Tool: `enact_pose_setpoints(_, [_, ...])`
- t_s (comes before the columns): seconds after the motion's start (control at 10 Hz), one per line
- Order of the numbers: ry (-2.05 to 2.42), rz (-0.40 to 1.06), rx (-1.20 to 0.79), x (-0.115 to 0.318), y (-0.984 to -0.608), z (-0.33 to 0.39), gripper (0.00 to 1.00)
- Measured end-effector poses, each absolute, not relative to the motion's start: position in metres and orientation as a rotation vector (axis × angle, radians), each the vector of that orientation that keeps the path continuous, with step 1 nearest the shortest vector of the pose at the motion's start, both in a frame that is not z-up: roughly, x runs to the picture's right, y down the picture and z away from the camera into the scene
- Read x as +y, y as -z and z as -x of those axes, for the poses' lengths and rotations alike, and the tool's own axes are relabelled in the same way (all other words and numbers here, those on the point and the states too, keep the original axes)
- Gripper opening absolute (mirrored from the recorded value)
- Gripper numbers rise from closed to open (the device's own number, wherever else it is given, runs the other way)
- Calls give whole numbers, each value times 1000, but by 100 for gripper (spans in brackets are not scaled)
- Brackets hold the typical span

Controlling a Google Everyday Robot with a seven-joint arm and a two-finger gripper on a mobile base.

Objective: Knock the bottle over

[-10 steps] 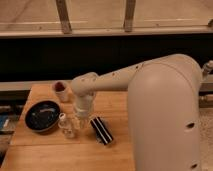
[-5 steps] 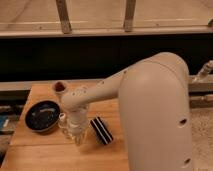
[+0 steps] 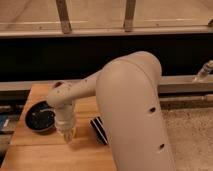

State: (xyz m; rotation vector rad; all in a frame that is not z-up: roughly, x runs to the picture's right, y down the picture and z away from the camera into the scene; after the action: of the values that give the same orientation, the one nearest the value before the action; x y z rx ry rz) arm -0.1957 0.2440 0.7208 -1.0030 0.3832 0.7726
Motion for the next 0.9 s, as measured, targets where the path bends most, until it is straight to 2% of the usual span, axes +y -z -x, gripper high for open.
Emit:
enact_pose_setpoints(0.5, [-917,790,110,147,-727,181,0])
enact_pose_setpoints(0.9, [-1068,650,-76,107,-729,166,1])
